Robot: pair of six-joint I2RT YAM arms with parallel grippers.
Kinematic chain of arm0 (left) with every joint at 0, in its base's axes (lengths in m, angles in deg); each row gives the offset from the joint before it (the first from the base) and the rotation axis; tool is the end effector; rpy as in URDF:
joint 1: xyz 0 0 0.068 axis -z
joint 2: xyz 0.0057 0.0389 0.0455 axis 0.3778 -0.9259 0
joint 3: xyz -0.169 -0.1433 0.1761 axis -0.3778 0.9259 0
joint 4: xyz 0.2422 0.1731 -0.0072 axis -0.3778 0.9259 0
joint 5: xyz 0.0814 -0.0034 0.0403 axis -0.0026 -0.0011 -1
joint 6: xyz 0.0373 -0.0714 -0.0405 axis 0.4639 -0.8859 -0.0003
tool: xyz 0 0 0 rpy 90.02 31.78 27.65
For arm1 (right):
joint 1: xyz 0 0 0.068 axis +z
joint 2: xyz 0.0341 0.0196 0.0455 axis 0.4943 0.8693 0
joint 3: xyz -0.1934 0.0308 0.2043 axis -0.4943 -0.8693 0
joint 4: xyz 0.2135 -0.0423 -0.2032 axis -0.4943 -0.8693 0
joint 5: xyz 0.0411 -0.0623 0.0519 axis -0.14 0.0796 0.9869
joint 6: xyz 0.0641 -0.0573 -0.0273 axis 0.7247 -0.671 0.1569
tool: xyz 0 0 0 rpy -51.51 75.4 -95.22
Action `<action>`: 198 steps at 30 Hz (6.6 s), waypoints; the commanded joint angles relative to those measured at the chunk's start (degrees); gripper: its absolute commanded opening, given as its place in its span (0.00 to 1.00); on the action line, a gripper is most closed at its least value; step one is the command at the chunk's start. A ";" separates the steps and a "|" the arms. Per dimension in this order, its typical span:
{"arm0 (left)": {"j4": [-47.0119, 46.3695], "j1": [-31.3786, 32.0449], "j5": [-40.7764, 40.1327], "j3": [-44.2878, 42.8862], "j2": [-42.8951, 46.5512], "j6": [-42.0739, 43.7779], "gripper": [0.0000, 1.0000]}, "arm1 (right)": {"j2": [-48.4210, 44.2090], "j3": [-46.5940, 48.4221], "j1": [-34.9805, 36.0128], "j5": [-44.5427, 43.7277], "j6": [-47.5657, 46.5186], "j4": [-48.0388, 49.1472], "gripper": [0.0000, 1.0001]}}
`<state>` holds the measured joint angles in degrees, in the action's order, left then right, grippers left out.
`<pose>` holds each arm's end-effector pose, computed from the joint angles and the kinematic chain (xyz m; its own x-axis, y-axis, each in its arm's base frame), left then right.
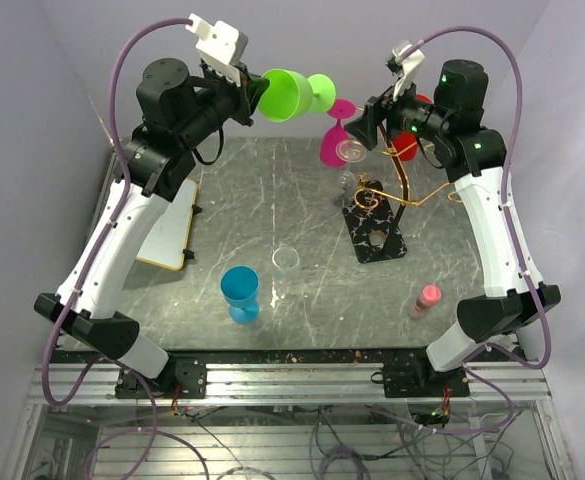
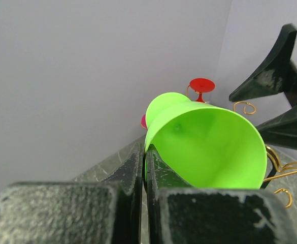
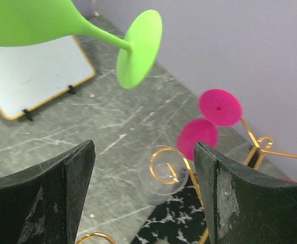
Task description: Place the wine glass upside down on the wine glass rack
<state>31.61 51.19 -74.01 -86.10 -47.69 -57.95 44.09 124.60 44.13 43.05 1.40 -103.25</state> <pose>0.3357 -0.2030 0.5798 0.1058 -0.0502 -0.9931 0.6348 0.7722 0.0286 0.3817 0.1405 0.5245 -0.0747 -0.2087 -0.9751 -0.7203 0.6875 -0.0920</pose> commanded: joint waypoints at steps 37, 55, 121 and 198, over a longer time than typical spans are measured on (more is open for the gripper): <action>-8.38 0.32 10.91 5.00 5.18 -6.49 0.07 | 0.10 -10.80 -1.57 12.86 35.43 23.70 0.32; -6.24 0.23 13.33 6.61 6.31 -4.77 0.31 | -1.32 -11.72 -5.48 13.27 36.50 24.10 0.00; 22.25 -11.68 -1.10 24.04 21.42 12.87 0.99 | -10.73 -6.17 -14.73 -42.55 -18.98 3.13 0.00; 17.83 -18.36 10.73 29.30 23.76 12.82 0.99 | 2.15 -19.89 -0.37 -56.93 -54.77 11.79 0.00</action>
<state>51.68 33.51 -64.79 -56.96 -24.48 -44.90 44.81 102.38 43.51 -11.42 -51.82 -95.04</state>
